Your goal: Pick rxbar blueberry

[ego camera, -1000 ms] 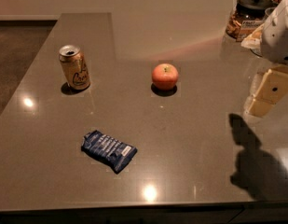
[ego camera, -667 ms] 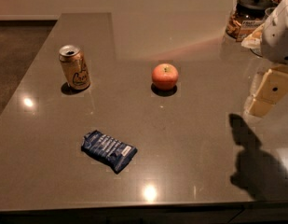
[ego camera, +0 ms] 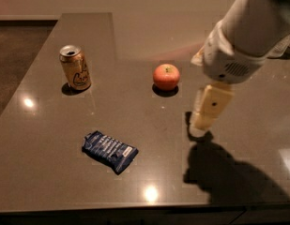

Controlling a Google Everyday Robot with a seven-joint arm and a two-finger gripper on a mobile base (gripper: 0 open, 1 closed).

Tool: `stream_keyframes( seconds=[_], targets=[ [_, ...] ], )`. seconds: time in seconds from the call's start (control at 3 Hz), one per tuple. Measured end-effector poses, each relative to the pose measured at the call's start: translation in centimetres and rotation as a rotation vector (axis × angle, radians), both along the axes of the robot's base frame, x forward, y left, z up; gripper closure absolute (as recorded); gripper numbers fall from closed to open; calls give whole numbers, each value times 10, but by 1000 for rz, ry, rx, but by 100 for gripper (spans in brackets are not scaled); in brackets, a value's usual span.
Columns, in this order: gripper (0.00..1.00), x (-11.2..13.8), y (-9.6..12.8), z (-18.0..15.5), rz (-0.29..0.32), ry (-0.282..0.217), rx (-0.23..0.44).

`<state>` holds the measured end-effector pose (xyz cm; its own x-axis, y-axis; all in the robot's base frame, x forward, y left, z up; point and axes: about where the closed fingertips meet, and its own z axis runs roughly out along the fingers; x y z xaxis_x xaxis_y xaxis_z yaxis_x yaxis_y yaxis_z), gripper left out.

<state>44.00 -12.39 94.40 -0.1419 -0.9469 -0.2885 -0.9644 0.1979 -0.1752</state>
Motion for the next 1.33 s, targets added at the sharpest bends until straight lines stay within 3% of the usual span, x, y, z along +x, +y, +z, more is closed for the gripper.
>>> stream_keyframes(
  seconds=[0.67, 1.33],
  targets=[
    [0, -18, 92, -51, 42, 74, 82],
    [0, -34, 148, -87, 86, 118, 111]
  ],
)
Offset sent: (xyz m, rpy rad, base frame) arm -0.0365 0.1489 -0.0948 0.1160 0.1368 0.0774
